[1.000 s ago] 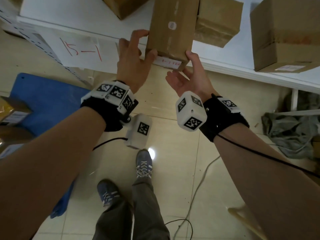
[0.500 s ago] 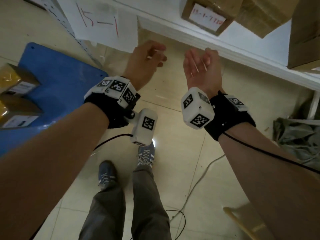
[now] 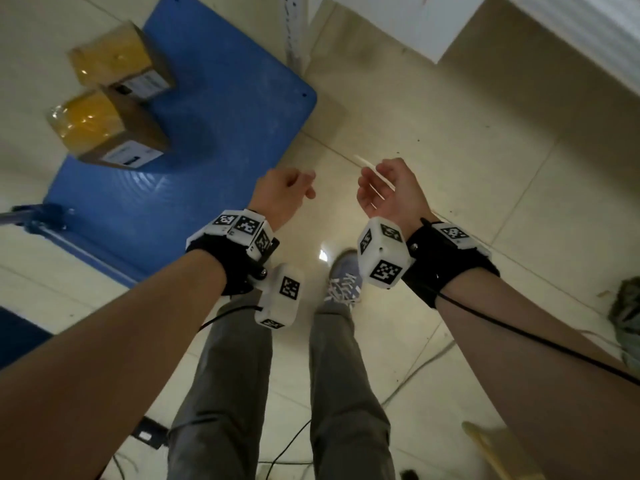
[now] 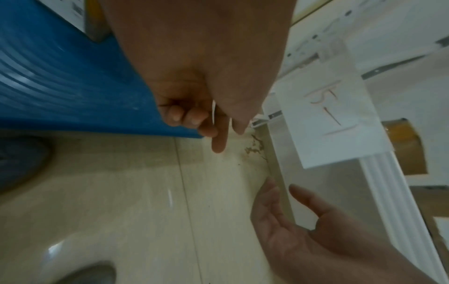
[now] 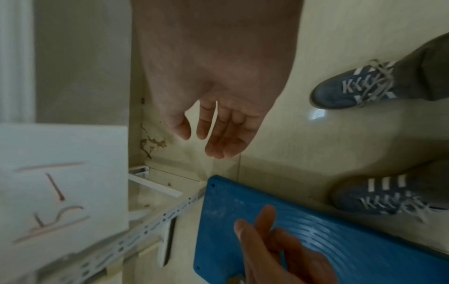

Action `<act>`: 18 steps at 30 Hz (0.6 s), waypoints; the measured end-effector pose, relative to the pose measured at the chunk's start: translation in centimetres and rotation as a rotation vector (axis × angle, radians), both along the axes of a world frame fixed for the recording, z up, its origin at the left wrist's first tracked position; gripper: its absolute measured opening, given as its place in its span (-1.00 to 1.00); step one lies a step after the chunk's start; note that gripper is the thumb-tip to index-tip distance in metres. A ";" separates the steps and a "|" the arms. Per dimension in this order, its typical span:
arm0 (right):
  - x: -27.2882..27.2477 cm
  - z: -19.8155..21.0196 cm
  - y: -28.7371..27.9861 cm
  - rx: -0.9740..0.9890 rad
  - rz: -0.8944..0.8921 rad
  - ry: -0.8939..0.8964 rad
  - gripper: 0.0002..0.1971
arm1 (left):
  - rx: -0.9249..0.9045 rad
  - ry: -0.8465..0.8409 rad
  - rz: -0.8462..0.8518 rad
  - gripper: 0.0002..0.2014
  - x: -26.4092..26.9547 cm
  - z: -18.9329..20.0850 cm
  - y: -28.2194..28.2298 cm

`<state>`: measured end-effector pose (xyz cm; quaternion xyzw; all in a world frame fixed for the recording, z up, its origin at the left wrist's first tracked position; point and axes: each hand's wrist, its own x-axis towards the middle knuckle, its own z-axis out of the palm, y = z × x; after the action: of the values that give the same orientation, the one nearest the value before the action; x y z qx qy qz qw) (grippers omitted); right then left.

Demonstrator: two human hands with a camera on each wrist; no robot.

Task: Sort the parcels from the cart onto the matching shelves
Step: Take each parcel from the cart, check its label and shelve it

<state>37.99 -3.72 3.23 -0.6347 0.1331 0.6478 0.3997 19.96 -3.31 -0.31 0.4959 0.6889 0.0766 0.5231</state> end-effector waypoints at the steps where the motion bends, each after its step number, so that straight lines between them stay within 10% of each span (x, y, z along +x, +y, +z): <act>1: -1.3 -0.3 0.1 -0.009 0.015 -0.005 -0.92 | -0.015 0.007 0.003 -0.61 -1.4 -0.3 0.0; 18: -25.6 -5.2 7.4 -0.047 0.440 0.054 -0.90 | 0.125 0.267 0.567 -0.70 -28.5 -5.5 4.4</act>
<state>12.42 3.69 -1.95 -0.6400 0.0173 0.7330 0.2298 -8.53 1.07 -5.84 0.3210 0.8563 0.1957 0.3543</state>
